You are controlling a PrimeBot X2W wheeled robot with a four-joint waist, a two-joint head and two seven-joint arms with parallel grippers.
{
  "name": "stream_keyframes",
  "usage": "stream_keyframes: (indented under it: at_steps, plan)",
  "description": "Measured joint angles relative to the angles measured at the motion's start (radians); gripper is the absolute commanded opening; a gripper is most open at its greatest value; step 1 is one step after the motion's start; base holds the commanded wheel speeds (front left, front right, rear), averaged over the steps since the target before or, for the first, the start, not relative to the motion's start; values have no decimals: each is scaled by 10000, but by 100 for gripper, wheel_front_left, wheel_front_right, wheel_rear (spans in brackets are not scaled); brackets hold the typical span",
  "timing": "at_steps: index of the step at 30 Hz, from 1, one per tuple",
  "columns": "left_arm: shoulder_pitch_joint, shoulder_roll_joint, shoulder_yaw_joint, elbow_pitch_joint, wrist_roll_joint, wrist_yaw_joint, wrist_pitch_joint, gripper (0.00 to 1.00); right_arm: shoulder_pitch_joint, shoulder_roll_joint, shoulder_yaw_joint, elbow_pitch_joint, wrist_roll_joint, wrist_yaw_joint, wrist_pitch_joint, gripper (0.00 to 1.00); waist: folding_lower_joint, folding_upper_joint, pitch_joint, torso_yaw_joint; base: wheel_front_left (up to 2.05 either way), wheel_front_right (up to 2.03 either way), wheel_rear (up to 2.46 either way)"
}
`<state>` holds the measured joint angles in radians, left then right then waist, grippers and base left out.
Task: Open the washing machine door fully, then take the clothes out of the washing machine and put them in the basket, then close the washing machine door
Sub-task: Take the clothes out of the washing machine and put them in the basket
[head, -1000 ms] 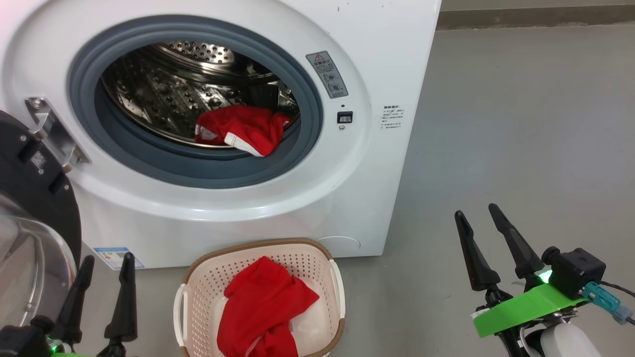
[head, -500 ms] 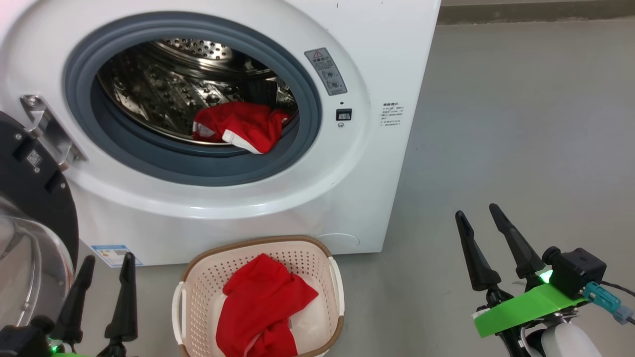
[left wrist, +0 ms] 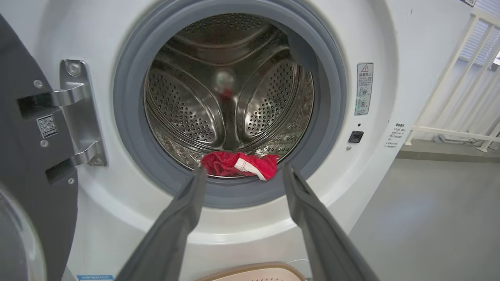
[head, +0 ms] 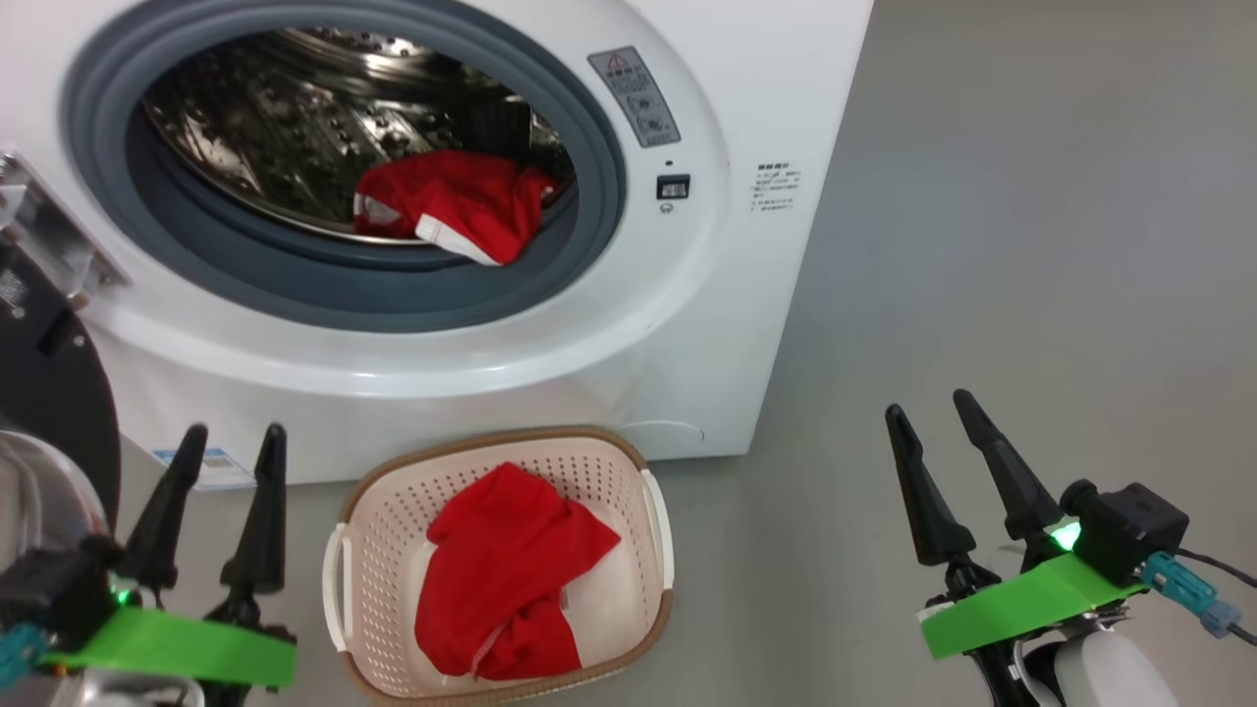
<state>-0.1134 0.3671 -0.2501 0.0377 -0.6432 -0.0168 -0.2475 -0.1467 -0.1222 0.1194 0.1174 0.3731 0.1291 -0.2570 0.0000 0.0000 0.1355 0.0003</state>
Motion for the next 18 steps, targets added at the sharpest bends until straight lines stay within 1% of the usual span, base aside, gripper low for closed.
stream_keyframes:
  at_steps: [7, 10, 18]
  plan:
    - [-1552, -150, -295, 1189, 61, -408, 82, 100, -459, 286, 73, -113, -161, 0, 0, 100, 0, 0, 663, -161, 0, 0, 0]
    - [-2163, -268, -512, 1670, 86, -523, 84, 100, -474, 336, 86, -113, -213, 0, 0, 100, 0, 0, 927, -266, 0, 0, 0]
    - [-3756, -351, -830, 2928, 163, -859, 291, 100, -818, 560, 94, -245, -322, 0, 0, 100, 0, 0, 1609, -539, 0, 0, 0]
